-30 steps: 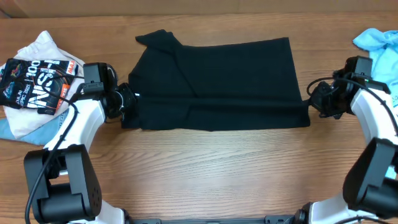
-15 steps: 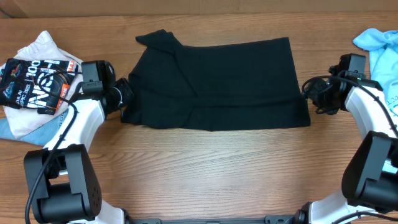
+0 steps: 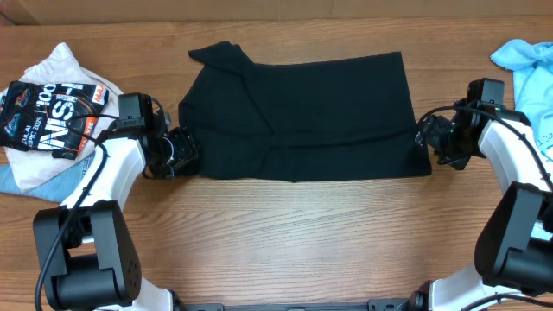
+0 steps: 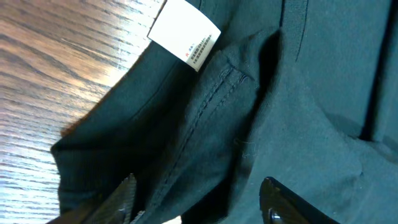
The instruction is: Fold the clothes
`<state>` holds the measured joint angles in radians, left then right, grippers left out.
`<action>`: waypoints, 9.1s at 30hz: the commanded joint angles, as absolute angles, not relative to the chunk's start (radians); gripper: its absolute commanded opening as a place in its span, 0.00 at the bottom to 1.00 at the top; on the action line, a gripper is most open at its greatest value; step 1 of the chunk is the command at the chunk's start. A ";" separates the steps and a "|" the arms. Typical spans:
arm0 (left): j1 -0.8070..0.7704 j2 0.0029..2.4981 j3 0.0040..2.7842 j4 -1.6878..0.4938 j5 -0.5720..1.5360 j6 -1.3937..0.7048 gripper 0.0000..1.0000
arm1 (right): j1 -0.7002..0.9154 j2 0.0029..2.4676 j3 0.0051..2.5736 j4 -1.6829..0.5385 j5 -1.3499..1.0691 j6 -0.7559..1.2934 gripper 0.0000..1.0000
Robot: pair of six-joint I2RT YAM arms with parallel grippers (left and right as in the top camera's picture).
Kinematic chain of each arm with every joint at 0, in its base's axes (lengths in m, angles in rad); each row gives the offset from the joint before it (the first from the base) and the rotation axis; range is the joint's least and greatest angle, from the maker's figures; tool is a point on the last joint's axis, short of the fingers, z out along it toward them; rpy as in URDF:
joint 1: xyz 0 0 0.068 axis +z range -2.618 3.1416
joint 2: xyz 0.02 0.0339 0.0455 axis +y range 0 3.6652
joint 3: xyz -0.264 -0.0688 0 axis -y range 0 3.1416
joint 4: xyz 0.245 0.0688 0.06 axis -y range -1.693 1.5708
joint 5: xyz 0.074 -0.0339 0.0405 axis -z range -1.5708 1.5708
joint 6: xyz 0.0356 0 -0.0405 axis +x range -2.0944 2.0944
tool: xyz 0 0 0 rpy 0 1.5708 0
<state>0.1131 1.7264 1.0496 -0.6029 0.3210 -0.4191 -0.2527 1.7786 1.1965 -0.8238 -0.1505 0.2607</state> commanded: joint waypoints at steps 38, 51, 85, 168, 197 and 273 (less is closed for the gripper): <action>0.097 1.575 1.116 -0.611 0.345 -0.340 0.55 | -0.250 1.783 1.197 -0.869 -0.105 0.261 0.76; 0.019 1.700 1.098 -0.693 0.285 -0.348 0.51 | -0.250 1.783 1.197 -0.872 -0.106 0.262 0.76; 0.018 1.766 1.238 -0.525 0.311 -0.348 0.07 | -0.250 1.783 1.197 -0.875 -0.106 0.262 0.76; 0.092 2.024 1.213 -1.161 -0.252 -0.488 0.04 | -0.250 1.965 1.197 -1.194 -0.015 0.308 0.24; 0.097 1.724 1.338 -1.150 -0.223 -0.494 0.64 | -0.217 1.644 1.319 -0.982 -0.257 0.176 0.32; 0.078 1.966 1.318 -0.177 0.245 -0.409 0.74 | -0.034 2.167 1.320 -0.095 0.078 0.210 0.04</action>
